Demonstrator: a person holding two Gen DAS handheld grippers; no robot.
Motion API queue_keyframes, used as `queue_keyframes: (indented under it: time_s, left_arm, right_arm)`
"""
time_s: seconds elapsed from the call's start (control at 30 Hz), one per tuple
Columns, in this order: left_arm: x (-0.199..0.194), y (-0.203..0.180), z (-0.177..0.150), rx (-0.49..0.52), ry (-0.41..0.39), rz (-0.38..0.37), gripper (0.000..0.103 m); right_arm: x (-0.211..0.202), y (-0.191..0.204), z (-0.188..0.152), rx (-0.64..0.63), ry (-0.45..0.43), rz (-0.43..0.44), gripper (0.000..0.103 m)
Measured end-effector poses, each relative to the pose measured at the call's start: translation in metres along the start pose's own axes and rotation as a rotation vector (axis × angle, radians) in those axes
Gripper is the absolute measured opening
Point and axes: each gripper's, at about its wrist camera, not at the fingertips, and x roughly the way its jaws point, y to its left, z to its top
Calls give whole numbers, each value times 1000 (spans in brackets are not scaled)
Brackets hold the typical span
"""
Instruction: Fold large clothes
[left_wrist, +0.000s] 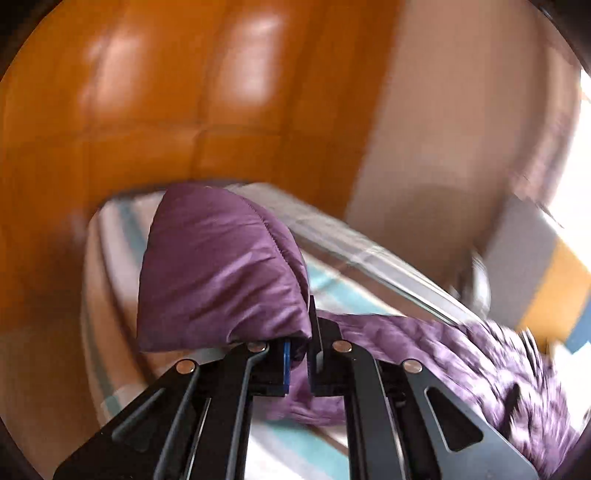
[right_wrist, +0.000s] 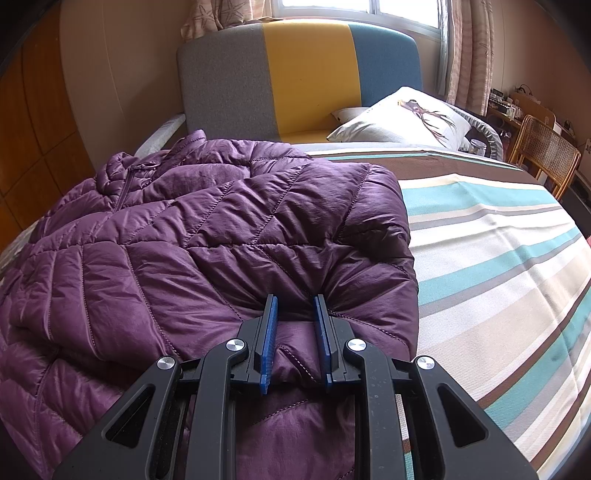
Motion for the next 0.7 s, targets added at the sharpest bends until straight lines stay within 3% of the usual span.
queue_keyframes:
  time_s: [0.23, 0.43, 0.7]
  left_arm:
    - [-36, -103, -27, 375, -69, -135, 5]
    - [-52, -163, -59, 536, -33, -214, 5]
    - [-87, -225, -98, 720, -48, -296, 5]
  right_arm:
    - [0, 0, 0, 4, -1, 3, 20]
    - [0, -2, 1, 11, -3, 10, 20]
    - [0, -3, 1, 13, -3, 13, 20]
